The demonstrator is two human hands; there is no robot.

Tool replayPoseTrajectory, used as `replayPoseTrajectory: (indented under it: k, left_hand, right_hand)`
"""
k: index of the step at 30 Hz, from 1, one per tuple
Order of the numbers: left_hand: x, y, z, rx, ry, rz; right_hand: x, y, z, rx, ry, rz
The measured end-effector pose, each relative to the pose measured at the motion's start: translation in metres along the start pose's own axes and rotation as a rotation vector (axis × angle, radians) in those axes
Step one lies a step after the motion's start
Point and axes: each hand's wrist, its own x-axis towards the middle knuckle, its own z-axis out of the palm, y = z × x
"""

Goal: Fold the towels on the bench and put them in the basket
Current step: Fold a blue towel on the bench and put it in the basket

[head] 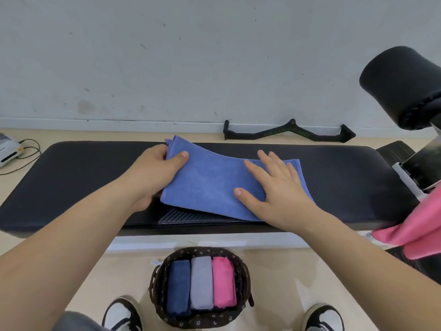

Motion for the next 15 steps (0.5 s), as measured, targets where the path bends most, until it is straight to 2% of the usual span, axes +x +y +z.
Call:
replayPoseTrajectory:
  k: [2, 6, 11, 13, 15]
  left_hand:
    - [-0.006, 0.000, -0.003, -0.045, 0.015, 0.009]
    - [-0.018, 0.004, -0.008, -0.085, 0.053, -0.001]
    - [-0.031, 0.018, -0.009, -0.137, 0.069, -0.019]
    - [-0.036, 0.024, -0.002, -0.177, 0.049, -0.030]
    - [-0.040, 0.029, 0.008, -0.211, 0.035, -0.042]
  right_hand:
    - [-0.003, -0.017, 0.005, -0.019, -0.019, -0.067]
    - [-0.005, -0.042, 0.022, -0.094, -0.220, -0.033]
    - [-0.004, -0.073, 0.032, -0.097, -0.208, -0.025]
    - [-0.002, -0.074, 0.030, -0.016, -0.200, -0.033]
    - [-0.001, -0.067, 0.020, 0.130, -0.081, -0.040]
